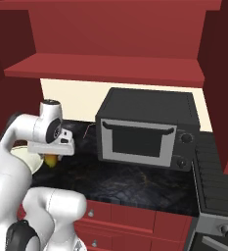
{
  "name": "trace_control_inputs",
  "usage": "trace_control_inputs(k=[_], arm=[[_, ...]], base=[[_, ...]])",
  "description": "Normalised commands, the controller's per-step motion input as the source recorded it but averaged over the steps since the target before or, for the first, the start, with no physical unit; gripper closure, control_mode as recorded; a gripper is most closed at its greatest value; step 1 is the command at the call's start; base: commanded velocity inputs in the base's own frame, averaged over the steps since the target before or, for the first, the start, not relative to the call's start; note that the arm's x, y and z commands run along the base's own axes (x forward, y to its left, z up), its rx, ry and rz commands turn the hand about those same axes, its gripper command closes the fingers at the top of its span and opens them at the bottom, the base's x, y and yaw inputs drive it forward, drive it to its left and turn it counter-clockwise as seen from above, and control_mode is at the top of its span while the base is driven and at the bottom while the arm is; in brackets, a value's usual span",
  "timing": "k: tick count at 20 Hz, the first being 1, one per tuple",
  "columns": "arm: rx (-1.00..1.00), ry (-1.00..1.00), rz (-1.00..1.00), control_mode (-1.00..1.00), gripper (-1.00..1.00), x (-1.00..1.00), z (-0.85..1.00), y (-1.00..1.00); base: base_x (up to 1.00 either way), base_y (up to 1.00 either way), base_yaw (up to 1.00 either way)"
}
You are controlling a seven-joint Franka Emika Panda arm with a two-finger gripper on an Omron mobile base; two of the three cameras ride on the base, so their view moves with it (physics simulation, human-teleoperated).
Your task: Pick both bowls and place them on the counter. Then place the mango in one bowl and place the eggplant in the other bowl.
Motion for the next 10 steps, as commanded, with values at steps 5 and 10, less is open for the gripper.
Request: trace_control_inputs(k=[5, 10], arm=[[0.01, 0.00, 0.01, -1.00, 1.00, 0.25, 0.19, 0.43], [0.02, 0.00, 0.00, -1.00, 1.00, 0.20, 0.02, 0.50]], base=[[0.00, 0.00, 0.00], [0.00, 0.00, 0.00]])
